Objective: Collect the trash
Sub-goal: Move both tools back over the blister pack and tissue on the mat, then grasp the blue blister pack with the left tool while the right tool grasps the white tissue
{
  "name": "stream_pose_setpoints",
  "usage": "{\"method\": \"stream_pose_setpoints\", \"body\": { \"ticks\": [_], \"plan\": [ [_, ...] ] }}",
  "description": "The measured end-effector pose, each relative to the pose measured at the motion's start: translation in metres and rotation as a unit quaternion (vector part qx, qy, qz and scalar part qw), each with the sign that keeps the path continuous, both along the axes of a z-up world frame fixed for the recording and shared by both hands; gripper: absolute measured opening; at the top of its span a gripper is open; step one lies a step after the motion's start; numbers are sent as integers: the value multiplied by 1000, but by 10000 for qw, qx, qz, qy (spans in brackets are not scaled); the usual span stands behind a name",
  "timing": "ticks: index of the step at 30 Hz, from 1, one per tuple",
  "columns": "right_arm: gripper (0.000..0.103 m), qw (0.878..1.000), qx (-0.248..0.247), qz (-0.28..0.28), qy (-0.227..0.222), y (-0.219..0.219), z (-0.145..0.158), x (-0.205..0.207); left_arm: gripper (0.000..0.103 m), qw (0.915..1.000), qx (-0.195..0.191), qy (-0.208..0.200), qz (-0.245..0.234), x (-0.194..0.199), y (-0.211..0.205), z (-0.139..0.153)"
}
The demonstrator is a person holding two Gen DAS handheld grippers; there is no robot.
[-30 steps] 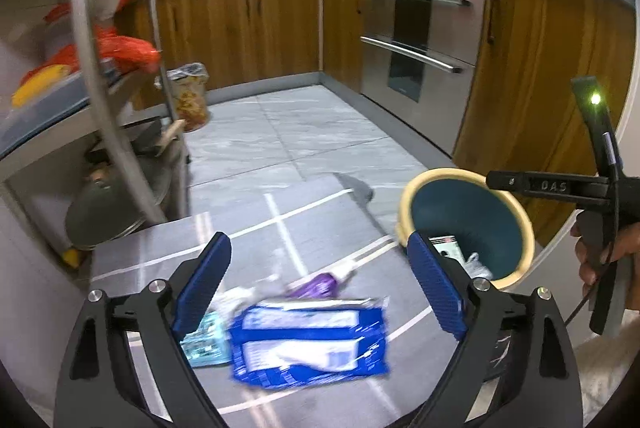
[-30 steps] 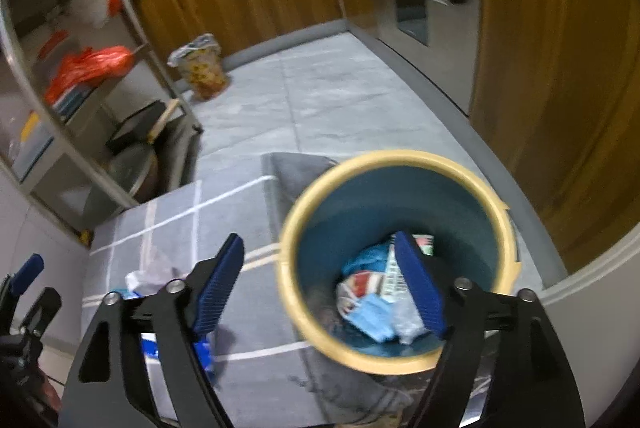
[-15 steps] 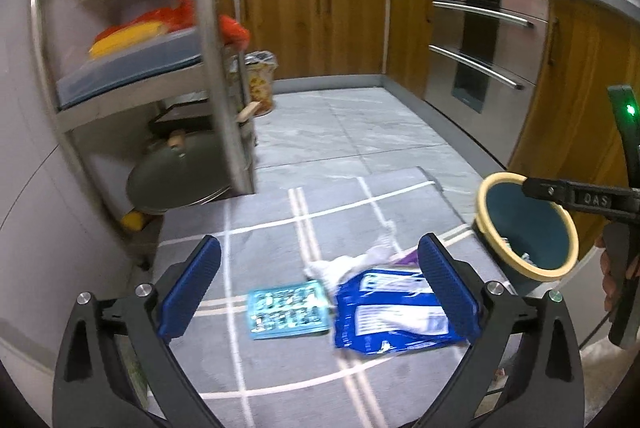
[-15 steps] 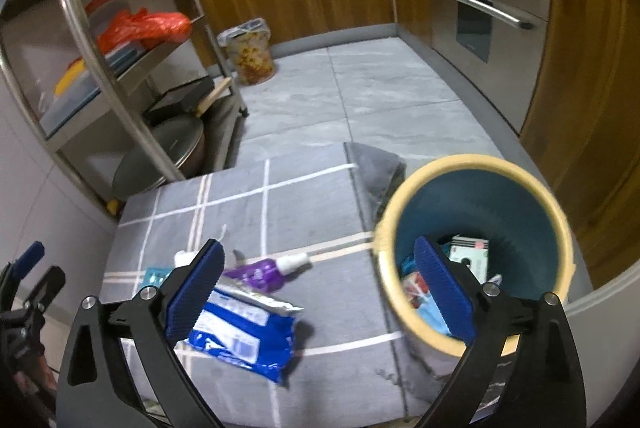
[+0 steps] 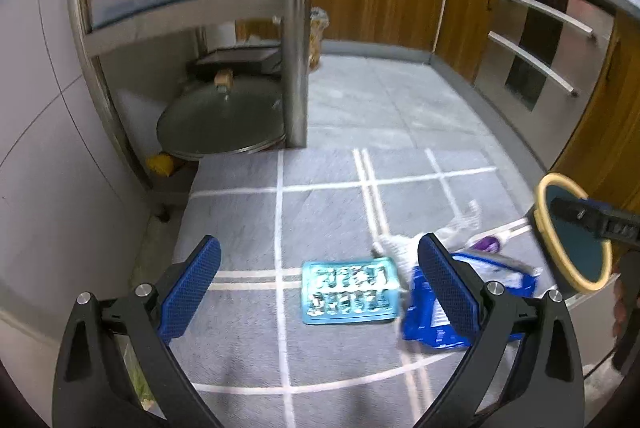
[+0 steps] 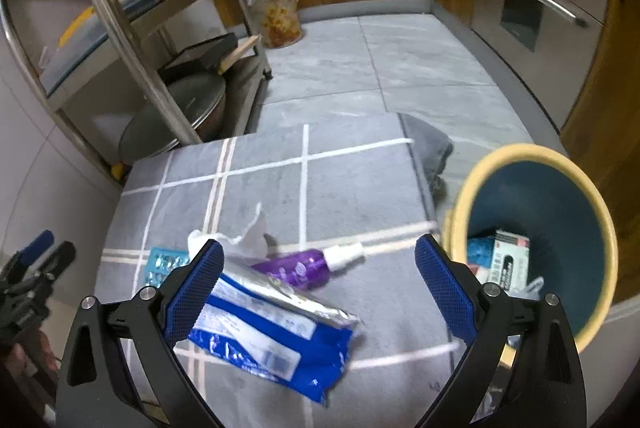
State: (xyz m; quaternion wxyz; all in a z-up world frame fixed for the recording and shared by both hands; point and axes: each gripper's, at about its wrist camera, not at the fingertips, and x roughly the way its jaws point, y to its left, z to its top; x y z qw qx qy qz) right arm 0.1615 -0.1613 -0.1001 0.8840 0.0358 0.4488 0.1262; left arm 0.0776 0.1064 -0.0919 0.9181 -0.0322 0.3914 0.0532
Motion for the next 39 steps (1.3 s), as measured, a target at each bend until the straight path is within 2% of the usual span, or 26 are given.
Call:
{"method": "stream_pose_setpoints", "body": {
  "ticks": [2,6,9,16,21,24,28,34,38,39],
  "plan": [
    [96,10000,28,14,41,6,-1,9,97,9999,75,152,17,6,2,-11],
    [96,9995,219,6,231,16,-11,22,97,9978,-70,656,-73,23,1,-41],
    [96,9989,203,127,407,29,-21,30,97,9949,50,974,-249,34,-7,-60],
    [96,9980,84,282,565,44,-33,42,97,9896,-215,1342,-468,52,-20,-85],
    [94,9963,200,265,792,48,-44,50,97,9842,-57,1628,-698,60,-32,-100],
    [92,9945,305,341,942,53,-50,53,97,9806,-154,1832,-677,64,-33,-110],
    [83,9931,245,538,1014,64,-53,53,97,9783,-107,1949,-690,70,-33,-119],
    [73,9903,291,732,1144,77,-58,54,97,9793,-137,1920,-632,76,-34,-121],
    [65,9889,149,840,1219,84,-65,55,97,9797,-127,1903,-620,77,-34,-122],
    [61,9885,121,868,1233,86,-66,55,97,9778,-141,2005,-600,79,-33,-125]
  ]
}}
